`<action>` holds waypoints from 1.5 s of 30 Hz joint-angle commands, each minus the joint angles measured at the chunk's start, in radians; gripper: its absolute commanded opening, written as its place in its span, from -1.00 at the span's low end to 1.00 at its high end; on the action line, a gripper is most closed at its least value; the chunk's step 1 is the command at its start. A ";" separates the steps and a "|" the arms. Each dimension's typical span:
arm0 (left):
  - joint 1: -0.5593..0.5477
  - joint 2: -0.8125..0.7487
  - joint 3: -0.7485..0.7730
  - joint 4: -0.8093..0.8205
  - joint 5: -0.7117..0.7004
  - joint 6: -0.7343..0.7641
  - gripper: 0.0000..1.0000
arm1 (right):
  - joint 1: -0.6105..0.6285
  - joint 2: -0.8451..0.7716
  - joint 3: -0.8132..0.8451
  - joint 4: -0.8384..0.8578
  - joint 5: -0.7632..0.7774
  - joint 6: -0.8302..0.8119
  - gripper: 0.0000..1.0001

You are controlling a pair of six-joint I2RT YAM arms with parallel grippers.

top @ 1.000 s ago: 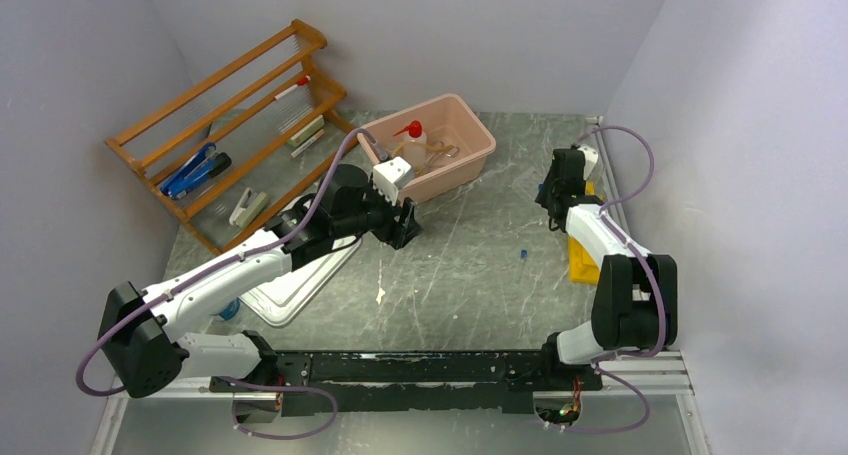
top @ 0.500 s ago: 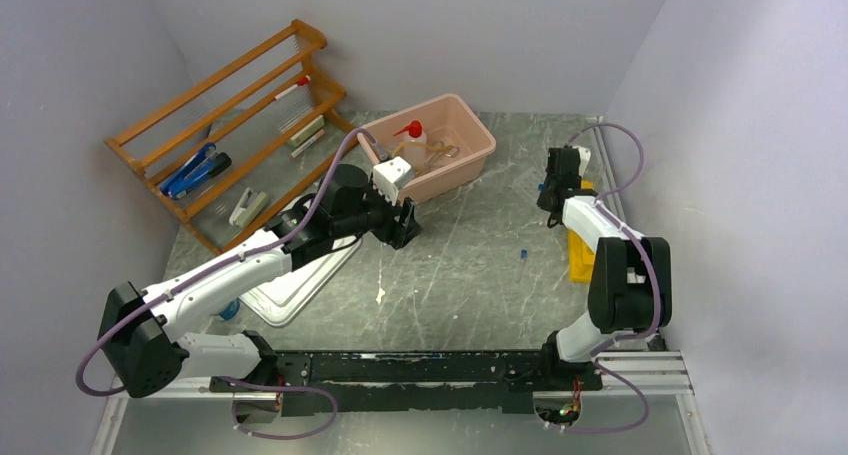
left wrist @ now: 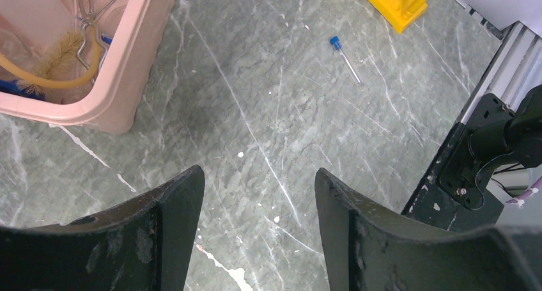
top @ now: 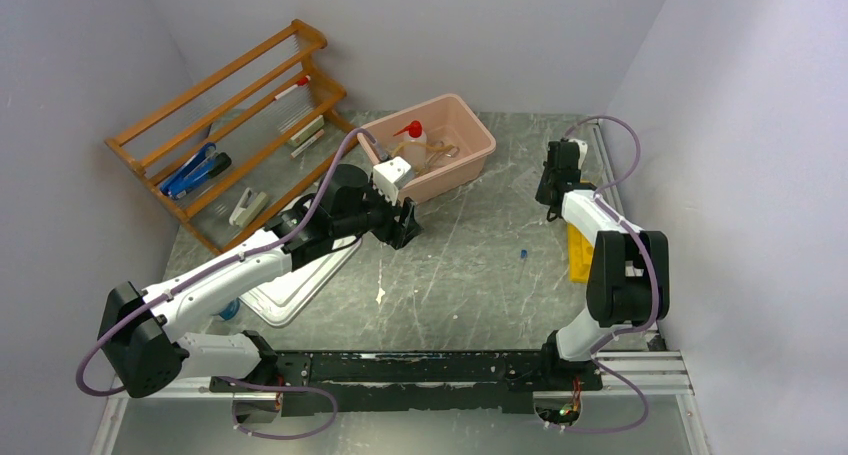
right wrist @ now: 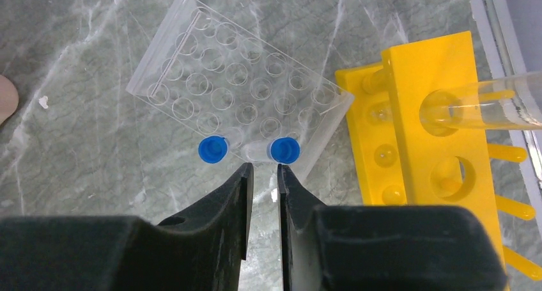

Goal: Organize the chemistry lab equipment

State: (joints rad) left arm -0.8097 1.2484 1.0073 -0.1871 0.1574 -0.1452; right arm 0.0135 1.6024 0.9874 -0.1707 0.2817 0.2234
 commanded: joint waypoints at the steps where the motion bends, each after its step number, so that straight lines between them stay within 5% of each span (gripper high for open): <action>1: 0.001 -0.009 0.004 0.025 -0.006 0.002 0.36 | -0.009 -0.015 0.026 -0.002 0.009 0.057 -0.49; 16: 0.001 -0.001 0.002 0.029 0.005 0.000 0.35 | -0.057 -0.075 0.056 -0.080 0.123 0.364 0.01; 28: 0.001 -0.002 0.002 0.023 -0.001 0.001 0.35 | -0.070 0.093 0.166 -0.129 0.164 0.479 -0.33; 45: 0.001 0.004 0.000 0.023 -0.014 0.009 0.35 | -0.070 0.101 0.196 -0.185 0.049 0.596 -0.51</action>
State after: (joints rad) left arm -0.8097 1.2488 1.0069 -0.1864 0.1574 -0.1444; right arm -0.0498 1.7054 1.1522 -0.3309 0.3588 0.7830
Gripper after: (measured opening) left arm 0.677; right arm 0.249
